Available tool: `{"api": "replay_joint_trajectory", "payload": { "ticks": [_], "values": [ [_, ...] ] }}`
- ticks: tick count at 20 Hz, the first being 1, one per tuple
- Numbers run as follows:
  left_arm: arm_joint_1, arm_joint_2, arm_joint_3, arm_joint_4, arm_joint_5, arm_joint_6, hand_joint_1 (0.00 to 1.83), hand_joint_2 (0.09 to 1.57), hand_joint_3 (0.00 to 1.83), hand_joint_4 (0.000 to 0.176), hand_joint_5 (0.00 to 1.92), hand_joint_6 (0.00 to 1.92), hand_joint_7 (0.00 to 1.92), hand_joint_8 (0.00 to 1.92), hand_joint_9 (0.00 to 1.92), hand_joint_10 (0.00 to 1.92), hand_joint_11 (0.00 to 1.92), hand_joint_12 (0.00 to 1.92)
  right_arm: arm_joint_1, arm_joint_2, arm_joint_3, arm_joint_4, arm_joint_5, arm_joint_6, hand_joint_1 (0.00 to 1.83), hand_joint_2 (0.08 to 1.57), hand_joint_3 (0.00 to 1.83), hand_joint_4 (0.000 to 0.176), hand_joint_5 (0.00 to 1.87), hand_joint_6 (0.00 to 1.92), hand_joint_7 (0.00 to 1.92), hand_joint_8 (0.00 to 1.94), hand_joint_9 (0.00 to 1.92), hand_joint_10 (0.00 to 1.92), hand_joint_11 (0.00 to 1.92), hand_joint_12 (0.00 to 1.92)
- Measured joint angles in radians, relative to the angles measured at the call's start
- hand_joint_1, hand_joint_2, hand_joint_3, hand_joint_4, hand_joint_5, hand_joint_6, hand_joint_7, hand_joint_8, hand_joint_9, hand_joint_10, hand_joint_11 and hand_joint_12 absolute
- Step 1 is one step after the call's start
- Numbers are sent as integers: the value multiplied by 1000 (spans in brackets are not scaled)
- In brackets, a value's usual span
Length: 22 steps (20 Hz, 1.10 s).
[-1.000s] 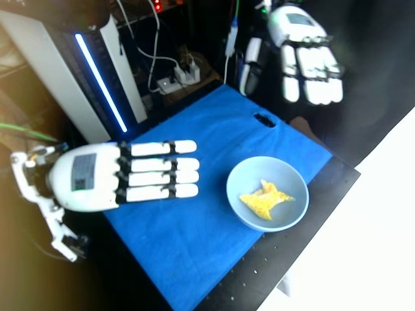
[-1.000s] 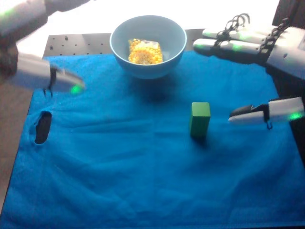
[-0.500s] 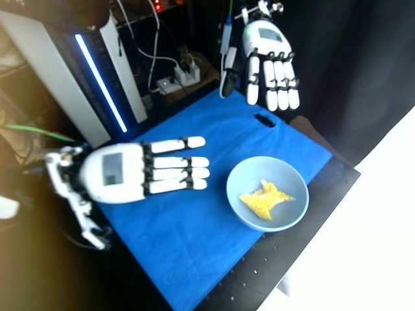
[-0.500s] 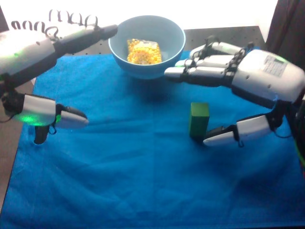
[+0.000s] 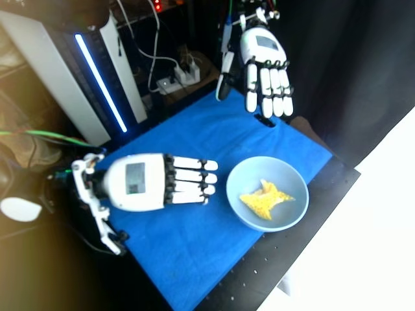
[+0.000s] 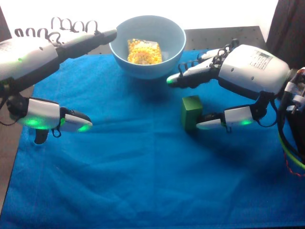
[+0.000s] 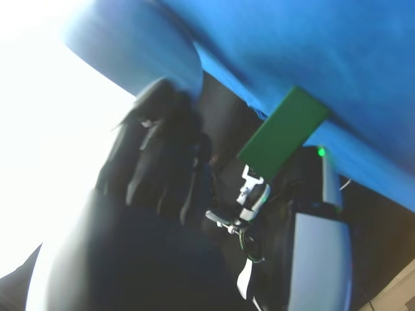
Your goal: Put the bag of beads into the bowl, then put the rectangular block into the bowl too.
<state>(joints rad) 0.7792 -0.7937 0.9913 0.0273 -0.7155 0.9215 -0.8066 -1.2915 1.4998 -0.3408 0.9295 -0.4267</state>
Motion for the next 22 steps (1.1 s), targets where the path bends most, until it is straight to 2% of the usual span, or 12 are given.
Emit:
{"api": "replay_joint_trajectory", "payload": {
  "ticks": [1,2,3,4,5,6,9,10,11,18,19,22],
  "values": [
    [0,0,2,1,0,0,972,921,8,148,28,7,91,0,28,0,0,0,0,0,0,0,-2,0,959,984,1,0,746,14,636,691,567,1425,590,1778],
    [0,0,2,-4,0,0,965,921,6,164,23,4,108,7,31,2,0,0,0,0,1,4,0,0,951,976,0,0,812,21,606,1095,681,1578,693,1858],
    [0,0,2,-4,0,0,965,921,6,164,23,4,108,7,31,2,0,0,0,0,1,9,0,0,951,976,0,0,812,21,606,1095,681,1578,693,1858],
    [0,0,2,-4,0,0,981,926,7,152,34,7,108,5,30,1,0,0,0,0,2,12,0,0,950,979,0,0,832,18,592,1371,675,1701,688,1916],
    [0,0,2,-6,0,0,981,926,7,152,34,7,108,5,30,1,0,0,0,0,2,12,-1,0,950,979,0,0,832,18,592,1371,675,1701,688,1916],
    [2,0,2,-9,0,0,962,928,6,138,45,9,110,5,55,10,19,9,0,0,2,11,-1,0,963,984,2,0,832,13,599,1428,679,1739,682,1921],
    [10,0,2,-18,0,0,960,933,7,138,41,5,119,7,58,10,6,3,0,0,2,12,0,0,1024,991,2,0,822,7,562,1395,611,1710,609,1921],
    [10,-2,5,-17,2,0,933,933,5,153,34,2,137,11,69,11,0,0,0,0,2,11,0,0,1020,987,0,0,788,0,526,1394,578,1742,610,1921],
    [10,-2,6,-21,0,0,919,934,5,155,33,1,139,10,83,16,0,0,2,0,2,11,0,0,1018,979,0,0,787,1,517,1427,576,1773,623,1921],
    [10,-11,10,-22,-1,0,926,937,3,147,31,3,167,10,107,16,23,12,8,-12,2,-1,0,0,1022,961,0,0,904,48,640,1568,749,1865,805,1921],
    [10,-11,10,-23,-1,0,942,938,2,156,32,2,158,4,92,6,3,4,11,-15,2,-11,-3,0,996,971,2,0,897,54,666,1702,815,1917,880,1921],
    [10,-11,10,-24,-1,0,945,942,4,171,31,1,153,1,91,5,0,0,18,-17,2,-18,1,0,967,985,1,0,884,67,600,1661,724,1921,791,1921]
  ]
}}
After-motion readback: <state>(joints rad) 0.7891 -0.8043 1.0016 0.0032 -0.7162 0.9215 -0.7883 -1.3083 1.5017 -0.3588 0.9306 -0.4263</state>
